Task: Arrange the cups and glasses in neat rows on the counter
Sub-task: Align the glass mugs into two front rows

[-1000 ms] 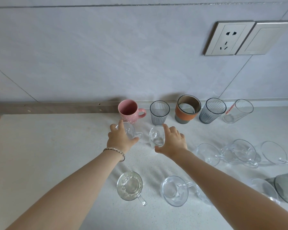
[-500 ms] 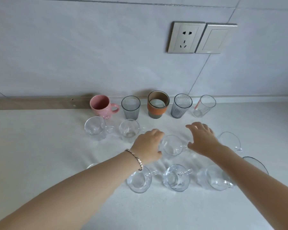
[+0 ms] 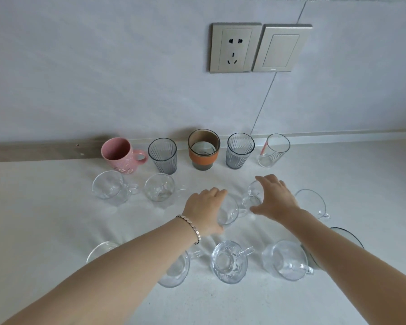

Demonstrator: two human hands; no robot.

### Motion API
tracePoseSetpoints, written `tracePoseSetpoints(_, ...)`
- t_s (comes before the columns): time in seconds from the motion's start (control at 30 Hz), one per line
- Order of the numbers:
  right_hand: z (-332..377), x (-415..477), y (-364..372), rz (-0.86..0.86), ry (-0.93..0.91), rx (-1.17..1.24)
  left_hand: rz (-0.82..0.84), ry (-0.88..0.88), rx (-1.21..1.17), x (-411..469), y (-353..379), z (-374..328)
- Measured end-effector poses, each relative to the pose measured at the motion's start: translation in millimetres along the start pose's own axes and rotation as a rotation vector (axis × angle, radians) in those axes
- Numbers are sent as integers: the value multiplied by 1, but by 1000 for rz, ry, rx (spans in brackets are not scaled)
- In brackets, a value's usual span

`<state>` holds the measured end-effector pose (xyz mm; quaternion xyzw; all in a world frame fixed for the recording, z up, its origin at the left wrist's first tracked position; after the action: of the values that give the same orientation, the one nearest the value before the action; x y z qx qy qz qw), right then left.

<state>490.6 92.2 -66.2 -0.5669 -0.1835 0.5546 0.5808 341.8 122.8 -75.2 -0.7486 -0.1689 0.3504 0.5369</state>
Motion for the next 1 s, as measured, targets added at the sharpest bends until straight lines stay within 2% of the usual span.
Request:
tracePoseSetpoints(0.13,14,20,-5,3,-107,76,-18,-140,-40,16,-14,19)
tracePoseSetpoints(0.23,20,27,-3,76,-192,18,-20,-219,-66,26,-25,37)
tracePoseSetpoints(0.33,15,28,3,103,-86,23,-16,-195,-22,32,-28,42)
tracePoseSetpoints(0.4,8,29,2,21,73,33,-14,-179,13,32,-27,43)
tracePoseSetpoints(0.47,7,30,-2,-42,147,-3,-16,-178,31,32,-27,45)
tracePoseSetpoints(0.57,10,30,-4,-52,127,5,-20,-168,46,31,-29,46)
tracePoseSetpoints(0.73,9,21,4,46,48,20,-19,-153,62,30,-31,48)
tracePoseSetpoints(1.0,14,20,3,17,-43,93,-2,-170,31,29,-31,55)
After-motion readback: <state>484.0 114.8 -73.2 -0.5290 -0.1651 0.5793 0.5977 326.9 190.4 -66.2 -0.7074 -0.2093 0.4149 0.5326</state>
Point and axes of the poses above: each hand's wrist, its own x-axis towards the middle knuckle, its own y-axis out of the palm, z = x × y, the point moved 8 cm from there along x, towards the middle knuckle, and after that the axes turned 4 degrees about x, right-handed, at the moved point
